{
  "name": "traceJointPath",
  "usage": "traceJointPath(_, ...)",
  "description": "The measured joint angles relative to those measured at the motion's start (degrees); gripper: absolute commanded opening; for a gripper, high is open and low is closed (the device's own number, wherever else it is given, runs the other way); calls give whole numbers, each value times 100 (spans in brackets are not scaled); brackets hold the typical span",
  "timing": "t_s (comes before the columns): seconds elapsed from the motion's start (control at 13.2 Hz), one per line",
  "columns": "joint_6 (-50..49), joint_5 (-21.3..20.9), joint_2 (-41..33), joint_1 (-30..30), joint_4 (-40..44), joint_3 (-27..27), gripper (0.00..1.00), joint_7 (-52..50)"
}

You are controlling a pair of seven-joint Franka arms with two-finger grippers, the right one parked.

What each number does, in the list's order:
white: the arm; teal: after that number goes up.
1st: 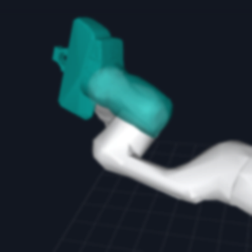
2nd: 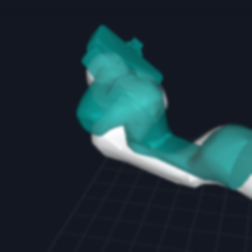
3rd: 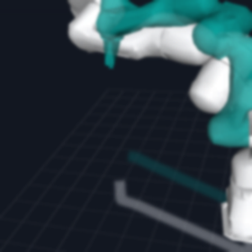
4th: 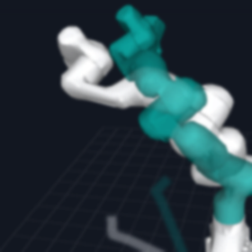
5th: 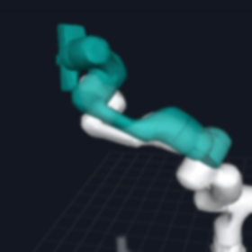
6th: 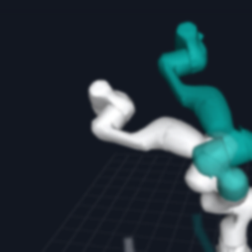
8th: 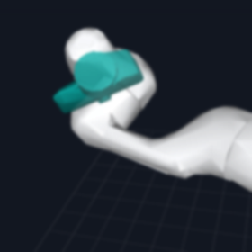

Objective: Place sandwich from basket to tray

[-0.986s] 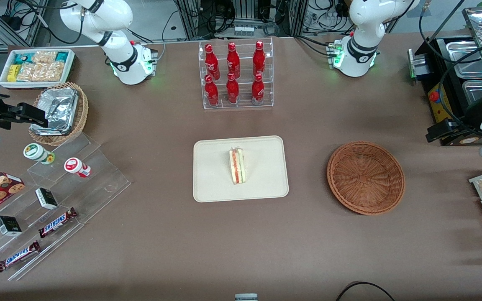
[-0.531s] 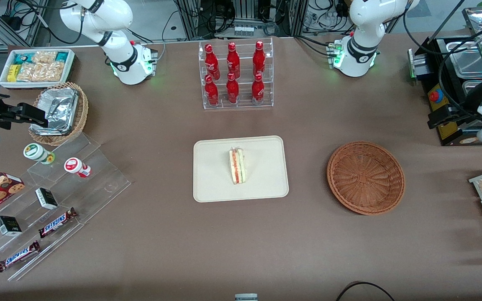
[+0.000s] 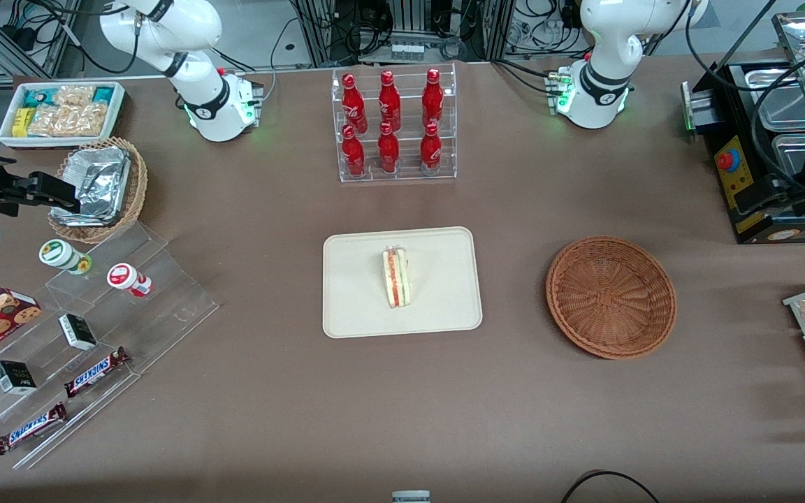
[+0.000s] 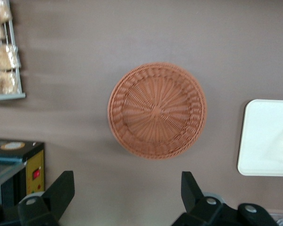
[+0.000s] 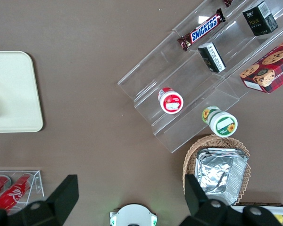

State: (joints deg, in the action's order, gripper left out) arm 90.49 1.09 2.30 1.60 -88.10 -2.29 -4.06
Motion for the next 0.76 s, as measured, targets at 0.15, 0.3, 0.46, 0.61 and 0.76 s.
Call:
traceJointPath(0.15, 31, 0, 34, 77, 15, -34, 100, 4)
traceJointPath(0.3, 27, 16, 31, 83, 33, -85, 100, 7)
traceJointPath(0.46, 5, 123, 22, 84, 55, -196, 100, 29)
traceJointPath(0.61, -3, 145, -3, 84, 66, -244, 100, 42)
traceJointPath(0.76, -5, 145, -23, 84, 78, -246, 100, 49)
